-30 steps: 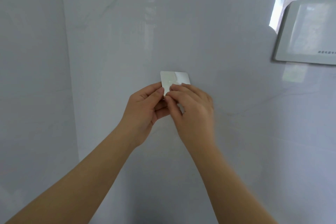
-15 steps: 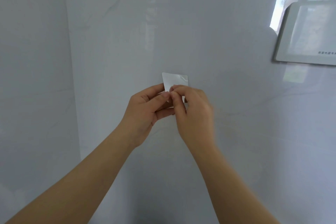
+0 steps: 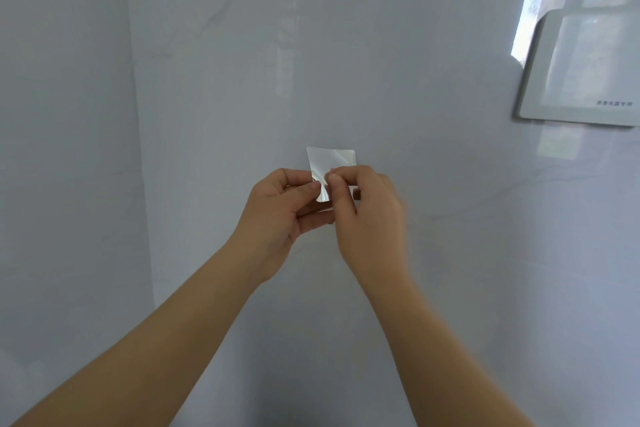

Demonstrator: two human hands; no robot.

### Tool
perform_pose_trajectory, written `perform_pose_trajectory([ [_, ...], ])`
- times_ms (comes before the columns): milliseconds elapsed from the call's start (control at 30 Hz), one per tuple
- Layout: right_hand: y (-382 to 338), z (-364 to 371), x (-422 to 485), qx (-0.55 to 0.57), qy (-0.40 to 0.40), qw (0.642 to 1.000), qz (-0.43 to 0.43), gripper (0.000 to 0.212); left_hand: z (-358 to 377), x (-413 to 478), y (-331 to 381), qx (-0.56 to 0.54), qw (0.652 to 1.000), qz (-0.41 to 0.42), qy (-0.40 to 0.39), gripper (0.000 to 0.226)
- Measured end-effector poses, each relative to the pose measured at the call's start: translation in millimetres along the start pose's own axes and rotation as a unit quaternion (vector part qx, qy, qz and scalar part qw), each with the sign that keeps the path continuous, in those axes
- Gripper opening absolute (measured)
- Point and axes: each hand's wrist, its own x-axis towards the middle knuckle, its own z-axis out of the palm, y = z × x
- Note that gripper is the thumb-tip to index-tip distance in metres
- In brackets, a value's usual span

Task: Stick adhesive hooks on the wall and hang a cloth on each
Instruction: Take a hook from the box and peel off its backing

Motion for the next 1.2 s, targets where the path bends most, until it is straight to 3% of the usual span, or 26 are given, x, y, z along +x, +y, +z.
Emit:
perform_pose_trajectory([
  [467,-1,0,3,0.042,-0.015,0.997,0.058,0.009,-2,-1,9,0.057,0.997,-0.052,-0.026,0.019],
  [833,-3,-4,5,0.084,-0.012,0.994,0.074,0.023,-3,-3,9,0.070,0.996,-0.044,-0.030,0.023],
  [1000,-1,-8,8,0.135,-0.007,0.986,0.095,0.016,-3,-4,8,0.069,0.996,-0.048,-0.035,0.025],
  [1200,-1,-9,9,0.181,0.004,0.977,0.116,0.021,-5,-2,5,0.084,0.995,-0.042,-0.039,0.025],
])
